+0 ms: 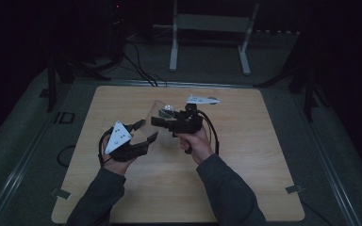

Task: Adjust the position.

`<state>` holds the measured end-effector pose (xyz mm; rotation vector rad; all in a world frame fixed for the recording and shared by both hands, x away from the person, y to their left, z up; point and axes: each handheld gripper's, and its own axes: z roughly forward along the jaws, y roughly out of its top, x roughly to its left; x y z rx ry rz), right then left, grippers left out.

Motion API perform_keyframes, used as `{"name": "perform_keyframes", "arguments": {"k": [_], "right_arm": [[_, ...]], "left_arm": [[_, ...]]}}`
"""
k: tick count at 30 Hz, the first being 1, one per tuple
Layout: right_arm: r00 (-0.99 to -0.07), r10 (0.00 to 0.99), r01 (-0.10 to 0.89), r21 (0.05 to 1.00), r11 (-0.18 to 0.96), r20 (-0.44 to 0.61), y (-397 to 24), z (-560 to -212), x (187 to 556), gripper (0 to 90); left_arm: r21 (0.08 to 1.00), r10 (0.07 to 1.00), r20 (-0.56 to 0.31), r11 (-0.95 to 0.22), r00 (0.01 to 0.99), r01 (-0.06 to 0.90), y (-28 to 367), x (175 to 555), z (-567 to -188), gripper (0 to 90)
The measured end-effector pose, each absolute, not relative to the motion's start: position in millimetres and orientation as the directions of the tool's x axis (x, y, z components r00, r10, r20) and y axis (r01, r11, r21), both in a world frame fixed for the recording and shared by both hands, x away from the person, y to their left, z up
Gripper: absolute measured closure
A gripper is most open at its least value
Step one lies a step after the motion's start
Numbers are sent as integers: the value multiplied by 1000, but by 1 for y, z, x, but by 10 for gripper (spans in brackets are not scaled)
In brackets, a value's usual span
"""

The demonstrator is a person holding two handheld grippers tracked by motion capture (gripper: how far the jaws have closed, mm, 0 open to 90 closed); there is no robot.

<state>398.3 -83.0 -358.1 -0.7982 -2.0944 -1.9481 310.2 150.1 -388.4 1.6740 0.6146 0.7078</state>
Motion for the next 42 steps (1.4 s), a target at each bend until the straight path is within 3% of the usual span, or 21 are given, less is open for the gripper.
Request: {"name": "perform_keyframes", "arguments": {"k": [9,10,30,42], "right_arm": [[-853,308,451,892,29,421,-84,-355,396,314],[-863,340,417,907,65,373,-84,-354,394,314],[-918,364,255,934,249,154,-75,-342,381,314],[-936,330,228,923,309,121,-74,-342,379,315]], "left_arm": [[976,693,103,-210,713,63,151,313,-388,295],[975,685,97,-213,722,71,151,314,-388,287],[963,616,30,-228,787,141,158,323,-387,286],[956,576,-10,-234,817,177,159,328,-390,314]]}}
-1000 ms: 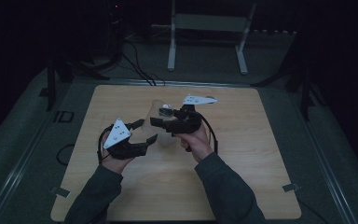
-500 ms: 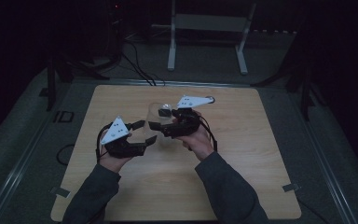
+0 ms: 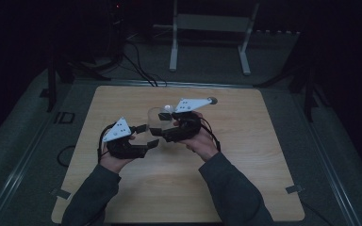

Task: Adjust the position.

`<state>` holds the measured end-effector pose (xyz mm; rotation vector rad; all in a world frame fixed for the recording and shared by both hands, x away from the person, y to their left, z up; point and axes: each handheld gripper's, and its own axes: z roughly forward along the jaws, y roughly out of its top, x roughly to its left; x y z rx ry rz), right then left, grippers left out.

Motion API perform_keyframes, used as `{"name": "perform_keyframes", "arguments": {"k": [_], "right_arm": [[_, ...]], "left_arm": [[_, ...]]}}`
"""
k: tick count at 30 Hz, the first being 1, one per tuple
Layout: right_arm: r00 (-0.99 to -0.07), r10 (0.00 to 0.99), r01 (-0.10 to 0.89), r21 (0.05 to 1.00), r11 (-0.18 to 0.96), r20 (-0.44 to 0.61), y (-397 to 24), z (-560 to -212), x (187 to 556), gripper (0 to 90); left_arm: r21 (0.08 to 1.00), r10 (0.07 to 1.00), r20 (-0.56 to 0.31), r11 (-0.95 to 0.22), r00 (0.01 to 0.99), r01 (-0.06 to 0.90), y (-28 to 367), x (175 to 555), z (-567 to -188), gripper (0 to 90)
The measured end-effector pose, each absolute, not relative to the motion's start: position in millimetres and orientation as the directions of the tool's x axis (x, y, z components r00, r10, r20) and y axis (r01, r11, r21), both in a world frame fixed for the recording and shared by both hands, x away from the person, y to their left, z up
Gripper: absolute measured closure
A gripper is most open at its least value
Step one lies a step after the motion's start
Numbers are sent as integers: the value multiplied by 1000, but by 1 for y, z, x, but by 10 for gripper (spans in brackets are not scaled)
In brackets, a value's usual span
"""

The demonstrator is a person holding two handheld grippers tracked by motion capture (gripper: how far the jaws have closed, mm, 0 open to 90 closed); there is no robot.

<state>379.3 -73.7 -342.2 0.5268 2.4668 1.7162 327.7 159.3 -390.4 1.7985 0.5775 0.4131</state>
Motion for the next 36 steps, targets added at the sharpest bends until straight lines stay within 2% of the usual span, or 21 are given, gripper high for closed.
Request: {"name": "perform_keyframes", "arguments": {"k": [7,15,29,36], "right_arm": [[-948,297,214,916,340,111,-72,-344,379,314],[-956,273,206,911,358,109,-72,-345,379,302],[-949,260,243,937,252,176,-78,-346,379,220],[-945,260,253,946,204,197,-81,-345,380,211]], "left_arm": [[952,538,-41,-234,842,195,161,330,-393,334],[950,513,-57,-235,857,204,161,331,-395,396],[966,526,-86,-163,846,200,164,331,-396,415],[970,536,-90,-145,839,197,163,331,-398,415]]}}
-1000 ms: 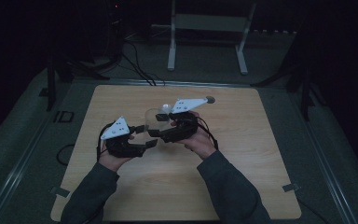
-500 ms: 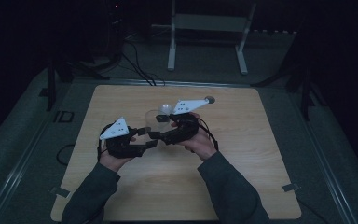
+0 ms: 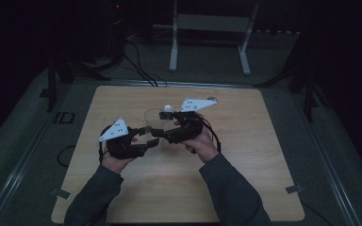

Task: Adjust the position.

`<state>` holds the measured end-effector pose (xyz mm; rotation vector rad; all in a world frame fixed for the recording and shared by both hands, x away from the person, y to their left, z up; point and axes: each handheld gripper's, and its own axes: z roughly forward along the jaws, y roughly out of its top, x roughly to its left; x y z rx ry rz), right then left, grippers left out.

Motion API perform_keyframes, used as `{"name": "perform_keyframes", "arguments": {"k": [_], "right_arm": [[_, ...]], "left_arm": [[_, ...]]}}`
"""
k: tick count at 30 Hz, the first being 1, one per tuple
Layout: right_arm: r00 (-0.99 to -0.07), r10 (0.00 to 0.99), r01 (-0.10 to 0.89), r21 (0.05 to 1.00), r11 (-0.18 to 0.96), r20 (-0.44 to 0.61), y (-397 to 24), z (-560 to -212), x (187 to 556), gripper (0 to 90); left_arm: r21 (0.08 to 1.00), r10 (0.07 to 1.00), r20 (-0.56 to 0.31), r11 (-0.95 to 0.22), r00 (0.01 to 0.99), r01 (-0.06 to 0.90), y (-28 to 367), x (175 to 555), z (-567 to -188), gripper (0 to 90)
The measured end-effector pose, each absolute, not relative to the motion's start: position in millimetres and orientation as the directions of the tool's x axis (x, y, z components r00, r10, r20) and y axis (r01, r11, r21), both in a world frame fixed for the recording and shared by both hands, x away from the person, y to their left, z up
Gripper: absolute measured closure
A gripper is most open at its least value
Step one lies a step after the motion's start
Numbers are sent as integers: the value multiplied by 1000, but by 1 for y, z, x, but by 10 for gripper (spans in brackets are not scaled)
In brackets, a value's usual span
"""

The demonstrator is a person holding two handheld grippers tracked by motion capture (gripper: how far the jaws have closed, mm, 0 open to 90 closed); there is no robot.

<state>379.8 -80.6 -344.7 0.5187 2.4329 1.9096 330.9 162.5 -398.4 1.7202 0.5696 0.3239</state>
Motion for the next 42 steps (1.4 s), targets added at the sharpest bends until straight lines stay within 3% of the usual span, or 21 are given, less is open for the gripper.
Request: {"name": "perform_keyframes", "arguments": {"k": [22,30,42], "right_arm": [[-943,254,260,953,157,215,-79,-346,380,257],[-946,276,222,959,177,169,-79,-345,377,272],[-937,325,198,962,188,129,-88,-346,376,275]], "left_arm": [[970,506,-108,-135,856,202,156,331,-403,410],[965,523,-100,-156,846,210,156,332,-403,307],[967,547,-102,-142,831,212,164,332,-403,292]]}}
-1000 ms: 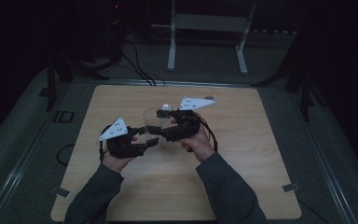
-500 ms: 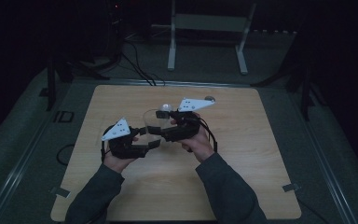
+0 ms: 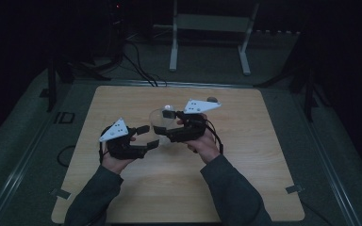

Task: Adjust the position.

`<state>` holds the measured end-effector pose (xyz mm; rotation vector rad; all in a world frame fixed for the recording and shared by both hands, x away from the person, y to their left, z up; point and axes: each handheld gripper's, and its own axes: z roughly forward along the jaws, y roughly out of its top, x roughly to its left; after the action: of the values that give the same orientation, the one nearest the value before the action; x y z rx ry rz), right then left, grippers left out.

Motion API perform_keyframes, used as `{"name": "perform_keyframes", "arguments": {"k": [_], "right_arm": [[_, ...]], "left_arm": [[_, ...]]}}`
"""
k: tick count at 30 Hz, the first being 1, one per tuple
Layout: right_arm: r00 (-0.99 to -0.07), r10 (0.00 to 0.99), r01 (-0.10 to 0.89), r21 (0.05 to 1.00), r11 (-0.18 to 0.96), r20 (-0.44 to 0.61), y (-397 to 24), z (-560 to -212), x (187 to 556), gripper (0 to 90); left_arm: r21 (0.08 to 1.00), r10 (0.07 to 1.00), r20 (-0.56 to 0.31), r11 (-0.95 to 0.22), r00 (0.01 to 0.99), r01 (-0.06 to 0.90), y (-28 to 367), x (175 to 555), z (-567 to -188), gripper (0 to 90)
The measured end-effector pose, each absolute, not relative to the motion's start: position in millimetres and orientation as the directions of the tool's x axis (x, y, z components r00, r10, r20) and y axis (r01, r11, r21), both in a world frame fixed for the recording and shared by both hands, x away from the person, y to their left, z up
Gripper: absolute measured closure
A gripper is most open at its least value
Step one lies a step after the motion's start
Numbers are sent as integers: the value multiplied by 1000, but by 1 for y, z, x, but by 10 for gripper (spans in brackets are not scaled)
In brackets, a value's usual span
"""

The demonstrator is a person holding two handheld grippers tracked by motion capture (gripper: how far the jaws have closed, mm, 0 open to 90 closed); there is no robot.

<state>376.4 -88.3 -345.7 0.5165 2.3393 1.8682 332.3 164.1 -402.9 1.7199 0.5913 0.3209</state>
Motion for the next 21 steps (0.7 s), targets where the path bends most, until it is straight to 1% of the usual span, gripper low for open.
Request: {"name": "perform_keyframes", "arguments": {"k": [6,10,14,21], "right_arm": [[-931,350,182,965,189,107,-91,-345,375,275],[-929,354,182,966,185,107,-91,-345,375,274],[-926,368,162,966,203,78,-90,-345,372,274],[-924,377,147,968,205,60,-91,-345,370,275]], "left_arm": [[968,561,-101,-136,822,212,168,331,-403,294],[969,567,-101,-131,817,210,170,330,-402,296],[969,575,-100,-128,812,210,173,330,-402,297],[968,580,-103,-129,808,216,173,330,-402,301]]}}
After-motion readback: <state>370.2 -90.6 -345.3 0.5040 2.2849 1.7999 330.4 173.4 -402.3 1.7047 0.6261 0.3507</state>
